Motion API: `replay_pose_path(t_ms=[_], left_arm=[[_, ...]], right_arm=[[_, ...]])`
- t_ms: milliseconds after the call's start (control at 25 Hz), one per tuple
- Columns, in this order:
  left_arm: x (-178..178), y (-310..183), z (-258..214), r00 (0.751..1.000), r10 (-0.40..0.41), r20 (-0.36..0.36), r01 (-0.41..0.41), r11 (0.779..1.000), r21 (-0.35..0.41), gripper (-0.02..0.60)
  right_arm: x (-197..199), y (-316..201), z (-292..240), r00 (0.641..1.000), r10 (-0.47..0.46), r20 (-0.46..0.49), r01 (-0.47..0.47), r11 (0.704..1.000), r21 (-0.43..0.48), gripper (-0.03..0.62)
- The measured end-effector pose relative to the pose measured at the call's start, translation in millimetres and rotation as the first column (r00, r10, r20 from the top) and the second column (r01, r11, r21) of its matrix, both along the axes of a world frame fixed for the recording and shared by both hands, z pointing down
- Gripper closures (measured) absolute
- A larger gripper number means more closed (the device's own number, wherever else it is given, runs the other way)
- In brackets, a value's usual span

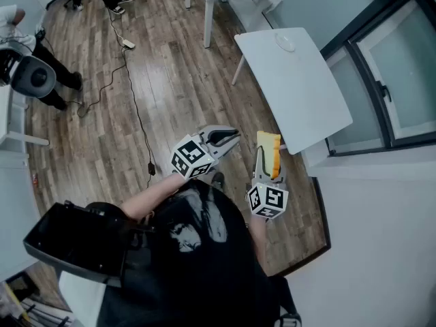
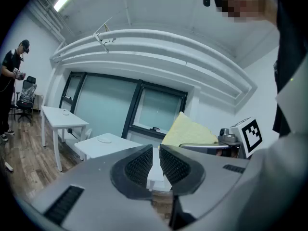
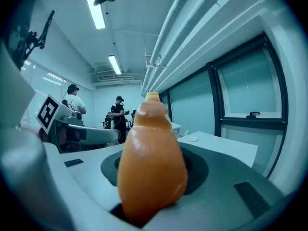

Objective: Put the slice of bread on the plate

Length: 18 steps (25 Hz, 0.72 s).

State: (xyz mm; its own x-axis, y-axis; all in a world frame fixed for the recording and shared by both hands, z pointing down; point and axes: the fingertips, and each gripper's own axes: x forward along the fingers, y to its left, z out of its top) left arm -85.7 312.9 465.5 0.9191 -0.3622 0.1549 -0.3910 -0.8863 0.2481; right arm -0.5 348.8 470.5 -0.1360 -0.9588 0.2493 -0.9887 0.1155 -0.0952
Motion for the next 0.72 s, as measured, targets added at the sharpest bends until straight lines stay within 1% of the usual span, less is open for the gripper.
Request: replay_pose_path(t_ms=[320, 440, 560, 720], left_arm=[[-8, -4, 2, 1.0, 0.008, -0.003, -0.008, 1.0, -0.007, 0.531], [-12, -7, 2, 1.0, 0.016, -0.005, -0.016, 1.0, -0.011, 0.531], [-19, -11, 4, 1.0, 0.023, -0.006, -0.023, 1.0, -0.018, 0.531], [-28, -15, 10, 0.999, 0.039, -0.006, -0.039, 0.999, -0.029, 0.531]], right_arm=[[-6, -6, 3, 0.999, 0.025, -0.024, -0.026, 1.0, -0.009, 0.471], [-12, -10, 4, 1.0, 0.017, 0.005, -0.017, 1.0, -0.009, 0.47], [-22, -15, 6, 0.999, 0.01, 0.052, -0.009, 1.0, -0.006, 0.448], [-33, -20, 11, 0.998, 0.018, 0.064, -0.017, 1.0, -0.016, 0.448]])
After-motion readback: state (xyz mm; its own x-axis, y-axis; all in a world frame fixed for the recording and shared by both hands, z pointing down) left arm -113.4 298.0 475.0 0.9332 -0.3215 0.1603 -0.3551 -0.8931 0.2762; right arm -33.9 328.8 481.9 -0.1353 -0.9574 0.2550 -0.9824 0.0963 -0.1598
